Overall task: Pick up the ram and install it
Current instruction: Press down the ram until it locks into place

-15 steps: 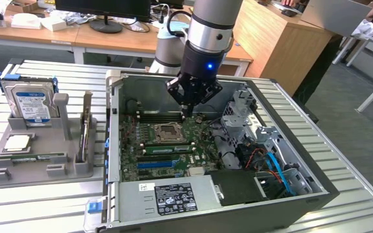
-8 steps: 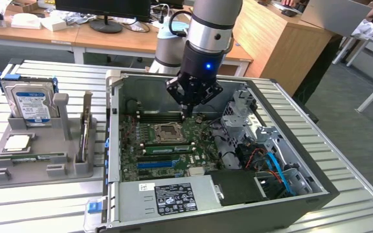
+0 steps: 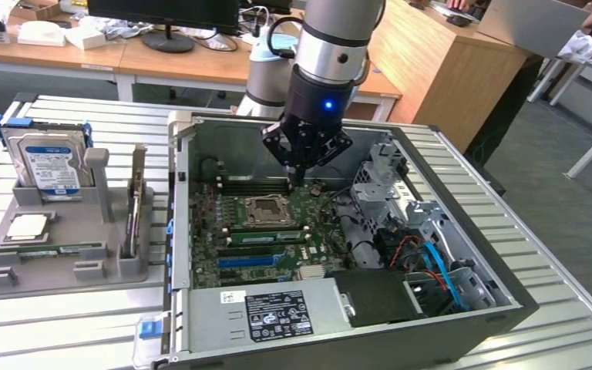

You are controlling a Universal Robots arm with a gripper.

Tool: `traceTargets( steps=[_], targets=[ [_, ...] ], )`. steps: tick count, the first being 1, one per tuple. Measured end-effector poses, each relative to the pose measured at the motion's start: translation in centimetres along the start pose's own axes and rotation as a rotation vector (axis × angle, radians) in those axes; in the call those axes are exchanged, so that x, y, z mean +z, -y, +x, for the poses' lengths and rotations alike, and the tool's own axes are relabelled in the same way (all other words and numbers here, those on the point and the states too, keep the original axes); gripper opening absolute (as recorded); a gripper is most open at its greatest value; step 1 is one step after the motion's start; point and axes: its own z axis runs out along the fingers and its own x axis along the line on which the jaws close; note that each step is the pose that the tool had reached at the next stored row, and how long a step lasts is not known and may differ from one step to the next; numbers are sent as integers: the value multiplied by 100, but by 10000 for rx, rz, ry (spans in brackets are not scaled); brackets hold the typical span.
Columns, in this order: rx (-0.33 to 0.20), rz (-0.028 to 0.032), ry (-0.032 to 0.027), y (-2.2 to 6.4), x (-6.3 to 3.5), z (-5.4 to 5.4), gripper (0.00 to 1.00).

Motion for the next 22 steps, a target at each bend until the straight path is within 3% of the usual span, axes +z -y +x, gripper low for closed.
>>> traceTargets(
  steps=[10, 16, 18, 22],
  targets=[
    [-1, 5, -1, 1, 1, 35, 10],
    [3, 11, -39, 1, 1, 33, 10],
    [2, 11, -59, 1, 1, 30, 10],
    [7, 15, -175, 1, 1, 23, 10]
  ],
)
